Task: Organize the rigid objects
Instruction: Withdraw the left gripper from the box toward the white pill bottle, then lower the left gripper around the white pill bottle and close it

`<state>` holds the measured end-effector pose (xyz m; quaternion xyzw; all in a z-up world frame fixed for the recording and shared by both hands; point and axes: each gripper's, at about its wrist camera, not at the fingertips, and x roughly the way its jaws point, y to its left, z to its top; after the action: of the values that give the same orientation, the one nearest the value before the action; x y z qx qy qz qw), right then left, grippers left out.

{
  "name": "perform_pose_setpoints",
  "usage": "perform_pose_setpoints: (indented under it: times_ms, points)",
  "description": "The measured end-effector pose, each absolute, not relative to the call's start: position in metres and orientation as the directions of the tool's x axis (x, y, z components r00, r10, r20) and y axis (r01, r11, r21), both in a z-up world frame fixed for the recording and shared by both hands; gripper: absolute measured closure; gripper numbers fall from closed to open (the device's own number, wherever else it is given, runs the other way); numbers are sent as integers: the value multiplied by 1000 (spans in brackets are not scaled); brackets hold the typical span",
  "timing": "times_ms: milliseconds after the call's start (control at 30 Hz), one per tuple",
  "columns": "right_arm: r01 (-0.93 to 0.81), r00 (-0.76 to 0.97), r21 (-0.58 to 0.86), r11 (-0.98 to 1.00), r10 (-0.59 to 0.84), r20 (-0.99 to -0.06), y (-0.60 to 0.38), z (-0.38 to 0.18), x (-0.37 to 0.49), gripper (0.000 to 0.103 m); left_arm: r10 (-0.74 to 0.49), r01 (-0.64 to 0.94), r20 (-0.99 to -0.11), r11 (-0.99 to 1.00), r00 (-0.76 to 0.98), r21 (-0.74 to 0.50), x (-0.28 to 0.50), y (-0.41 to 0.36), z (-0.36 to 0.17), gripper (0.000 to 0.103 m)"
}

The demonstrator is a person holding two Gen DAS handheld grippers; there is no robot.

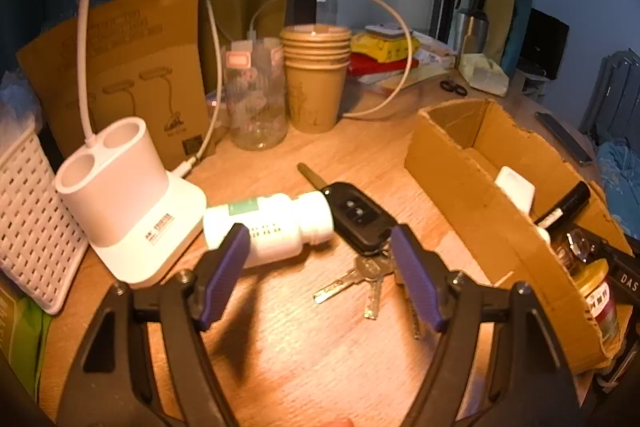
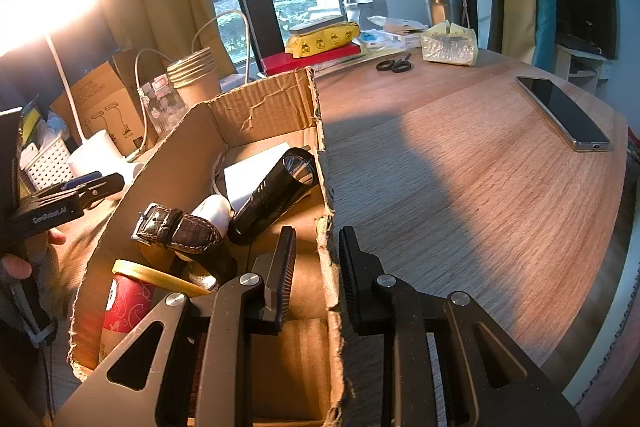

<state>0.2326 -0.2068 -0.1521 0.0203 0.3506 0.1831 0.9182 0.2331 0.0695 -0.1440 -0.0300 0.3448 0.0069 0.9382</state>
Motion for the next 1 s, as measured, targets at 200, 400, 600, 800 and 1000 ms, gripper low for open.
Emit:
perform_pose_setpoints:
  times_ms: [200, 400, 600, 800, 1000]
  points:
    - [-320, 688, 165, 933, 349, -636, -207, -152, 232, 79, -65, 77, -687, 997, 724, -13, 243, 72, -135, 28]
    - [-319, 689, 165, 933, 348, -636, -207, -152, 231, 79, -11, 122, -720, 987, 694, 103, 262, 77, -139, 28]
    - [-320, 689, 166, 933, 349, -635, -207, -152, 231, 79, 0, 145, -725, 980, 689, 137, 269, 77, -141, 28]
    - [-320, 689, 166, 933, 349, -636, -207, -152, 231, 79, 34, 124, -739, 980, 672, 158, 282, 87, -144, 28]
    - [-322, 688, 167, 932, 352, -635, -207, -152, 231, 79, 56, 134, -800, 977, 598, 169, 291, 92, -165, 32]
